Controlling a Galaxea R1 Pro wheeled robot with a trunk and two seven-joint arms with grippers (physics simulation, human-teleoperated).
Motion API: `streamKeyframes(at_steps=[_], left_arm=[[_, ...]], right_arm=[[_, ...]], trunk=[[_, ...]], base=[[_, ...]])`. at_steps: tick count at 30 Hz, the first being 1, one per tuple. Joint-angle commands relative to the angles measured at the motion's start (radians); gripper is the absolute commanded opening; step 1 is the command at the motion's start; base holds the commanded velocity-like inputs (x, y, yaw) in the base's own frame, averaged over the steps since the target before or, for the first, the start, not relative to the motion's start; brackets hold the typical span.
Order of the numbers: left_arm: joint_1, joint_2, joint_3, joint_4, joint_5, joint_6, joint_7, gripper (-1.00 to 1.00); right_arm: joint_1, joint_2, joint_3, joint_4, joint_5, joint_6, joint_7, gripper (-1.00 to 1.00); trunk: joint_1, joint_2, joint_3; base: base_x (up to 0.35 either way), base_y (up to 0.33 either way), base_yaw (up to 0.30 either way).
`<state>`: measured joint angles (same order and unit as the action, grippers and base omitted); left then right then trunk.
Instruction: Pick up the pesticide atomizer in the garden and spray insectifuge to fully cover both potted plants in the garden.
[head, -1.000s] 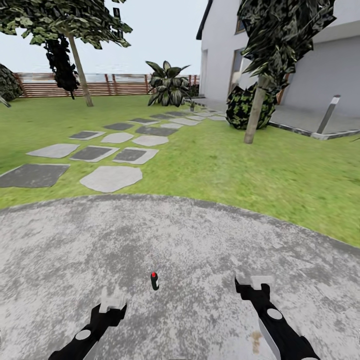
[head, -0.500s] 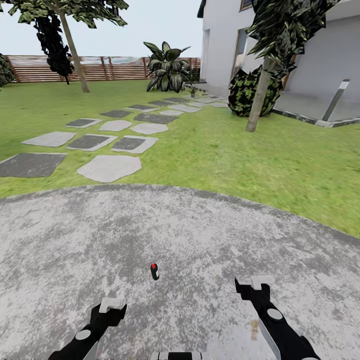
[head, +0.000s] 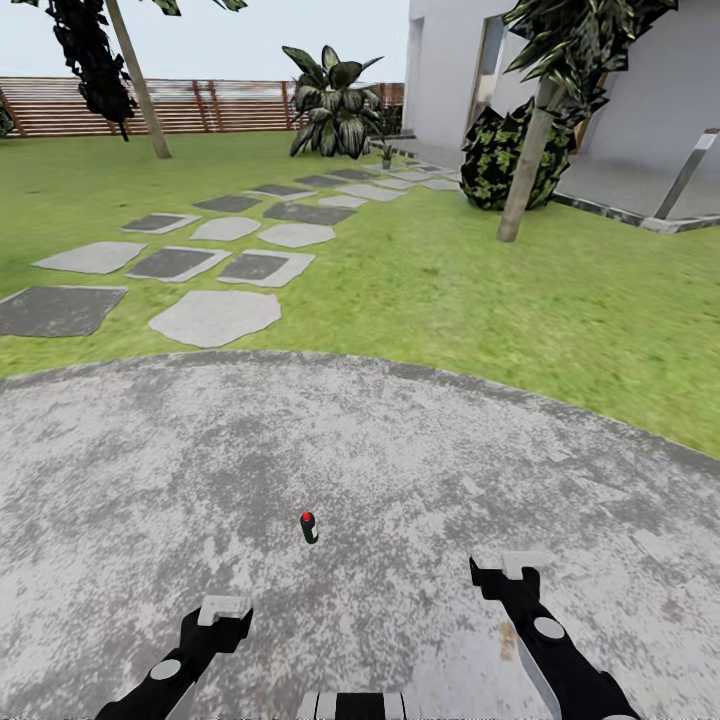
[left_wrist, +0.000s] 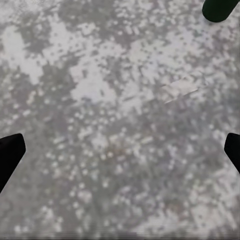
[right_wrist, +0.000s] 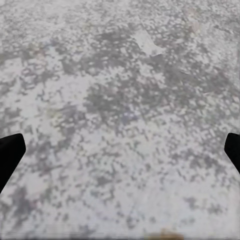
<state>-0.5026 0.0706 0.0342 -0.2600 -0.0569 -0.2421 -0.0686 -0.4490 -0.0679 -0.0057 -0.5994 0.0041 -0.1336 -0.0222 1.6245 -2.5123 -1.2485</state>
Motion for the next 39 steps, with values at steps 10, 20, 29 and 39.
streamKeyframes(at_steps=[10, 20, 29, 39], left_arm=[[0.001, -0.001, 0.003, 0.000, -0.006, -0.005, 0.003, 1.00], [0.001, -0.002, 0.006, -0.001, -0.006, -0.005, 0.006, 1.00], [0.001, -0.002, 0.006, -0.001, -0.005, -0.011, 0.006, 1.00], [0.001, -0.002, 0.006, -0.001, -0.004, -0.011, 0.006, 1.00]], right_arm=[[0.000, 0.000, 0.001, 0.003, 0.000, -0.003, -0.002, 1.00], [0.000, 0.000, 0.001, 0.003, 0.000, -0.003, -0.002, 1.00], [0.000, 0.000, 0.001, 0.003, 0.000, -0.003, -0.002, 1.00], [0.000, 0.000, 0.001, 0.003, 0.000, -0.003, -0.002, 1.00]], trunk=[[0.000, 0.000, -0.001], [0.000, 0.000, -0.001], [0.000, 0.000, -0.001], [0.000, 0.000, -0.001]], base=[[0.011, -0.001, 0.000], [0.175, -0.088, 0.000], [0.116, -0.069, 0.000], [0.110, -0.068, 0.000]])
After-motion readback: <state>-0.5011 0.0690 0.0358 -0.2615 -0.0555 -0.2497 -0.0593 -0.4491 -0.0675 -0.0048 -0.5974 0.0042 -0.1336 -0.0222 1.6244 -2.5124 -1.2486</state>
